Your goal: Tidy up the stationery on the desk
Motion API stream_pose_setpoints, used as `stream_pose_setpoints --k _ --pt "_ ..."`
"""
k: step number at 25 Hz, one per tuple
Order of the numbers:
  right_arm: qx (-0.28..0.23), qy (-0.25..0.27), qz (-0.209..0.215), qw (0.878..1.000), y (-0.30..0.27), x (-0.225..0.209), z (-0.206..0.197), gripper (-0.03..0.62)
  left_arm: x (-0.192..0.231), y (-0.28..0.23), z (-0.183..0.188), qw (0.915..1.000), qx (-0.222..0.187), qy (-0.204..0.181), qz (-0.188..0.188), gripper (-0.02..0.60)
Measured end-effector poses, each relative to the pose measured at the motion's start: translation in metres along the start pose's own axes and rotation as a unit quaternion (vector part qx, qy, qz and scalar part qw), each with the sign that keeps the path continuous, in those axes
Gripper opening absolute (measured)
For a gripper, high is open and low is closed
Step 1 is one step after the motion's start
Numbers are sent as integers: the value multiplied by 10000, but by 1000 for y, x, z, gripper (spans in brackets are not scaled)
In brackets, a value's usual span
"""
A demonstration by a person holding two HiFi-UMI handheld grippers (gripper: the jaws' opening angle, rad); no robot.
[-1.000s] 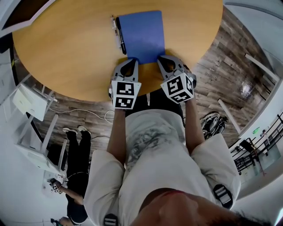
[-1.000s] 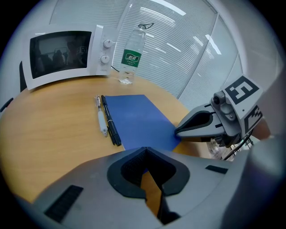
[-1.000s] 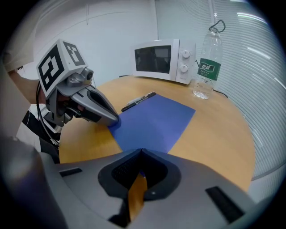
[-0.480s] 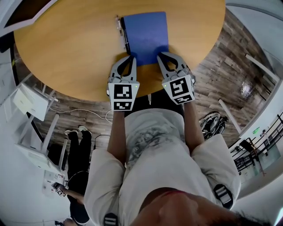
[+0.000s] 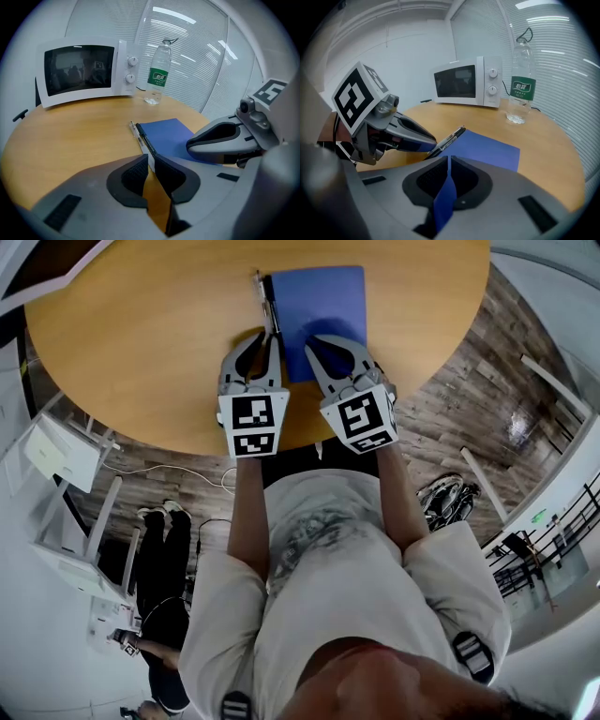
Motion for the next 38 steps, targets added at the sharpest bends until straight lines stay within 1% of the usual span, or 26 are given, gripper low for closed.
stream_pose_setpoints --k 1,2,6,10,15,24,28,33,38 --pt "2 -6 12 10000 -1 -1 0 66 -2 -2 1 10000 1 26 -23 37" --pt "-1 -11 21 10000 -2 -2 0 66 -3 -3 3 10000 4 51 -41 46" --pt "-11 -43 40 10000 -6 -4 7 66 -3 -5 6 9999 7 92 -57 61" --pt "-22 -96 92 9999 -12 -5 12 66 3 -8 10 9999 0 155 -51 63" --pt "-20 -176 211 9996 -19 -5 12 66 5 -12 11 9998 118 137 -90 60" --pt "-71 -259 528 9982 -33 7 20 66 9 -7 8 9997 98 142 -163 15" --pt "-49 -334 617 9975 -38 13 21 66 14 -3 5 9996 64 204 -187 12" --pt "-23 -347 556 9978 -41 17 23 66 20 1 2 9996 25 240 -140 14" --pt "-27 -319 490 9983 -41 18 25 67 22 3 1 9993 -24 294 -217 15"
Point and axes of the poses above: the fingertips, and each gripper's own axes: y backward along the fingers, x to its left, z out of its top, the point moved 7 cm from there along y, backward along the fingers, and after that the axes turned 1 degree about x, right-handed, at the moved point
